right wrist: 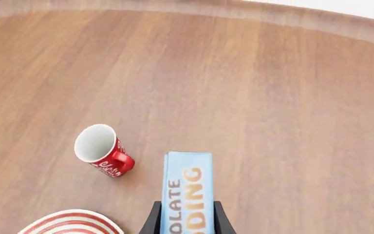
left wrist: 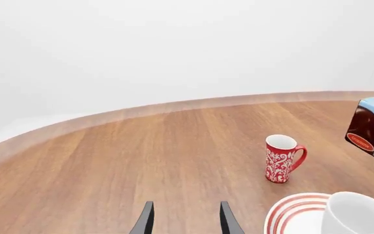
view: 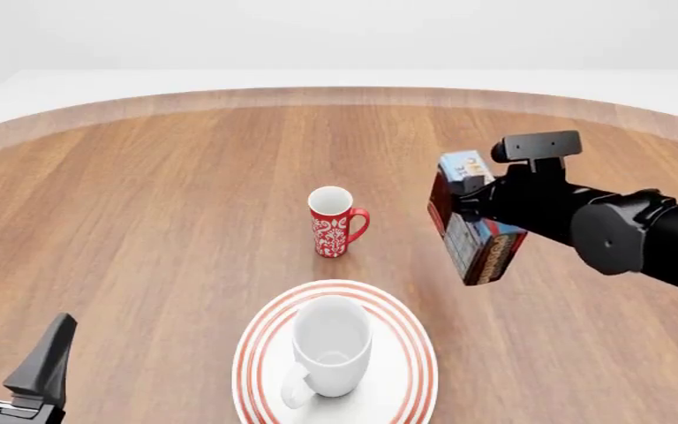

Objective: Pick up the white mug and put it on the plate, and put the chocolate pudding to the right of the plate.

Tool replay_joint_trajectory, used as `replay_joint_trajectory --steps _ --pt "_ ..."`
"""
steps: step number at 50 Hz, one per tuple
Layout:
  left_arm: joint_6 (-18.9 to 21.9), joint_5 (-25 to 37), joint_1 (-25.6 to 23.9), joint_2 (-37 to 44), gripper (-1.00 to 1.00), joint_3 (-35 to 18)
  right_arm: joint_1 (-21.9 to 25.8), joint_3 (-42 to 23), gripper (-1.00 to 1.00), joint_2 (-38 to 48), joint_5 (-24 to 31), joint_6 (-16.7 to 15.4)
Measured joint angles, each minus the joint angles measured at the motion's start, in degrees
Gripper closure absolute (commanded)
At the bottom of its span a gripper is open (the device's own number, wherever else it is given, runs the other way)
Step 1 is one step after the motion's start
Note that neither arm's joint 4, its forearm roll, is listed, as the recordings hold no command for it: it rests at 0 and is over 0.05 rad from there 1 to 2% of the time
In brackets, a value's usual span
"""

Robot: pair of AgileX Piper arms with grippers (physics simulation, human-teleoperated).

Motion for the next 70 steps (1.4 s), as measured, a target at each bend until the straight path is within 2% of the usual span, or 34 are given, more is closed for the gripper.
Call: replay_joint_trajectory --steps 30,70 --pt "-0.3 -0.3 -0.2 0.0 -1.00 0.0 -0.7 12.6 1.00 -17.5 3.3 0.7" --pt "-0.8 -0.5 -0.3 0.0 -1.00 0.0 -4.3 28.6 1.00 -28.8 2.1 2.3"
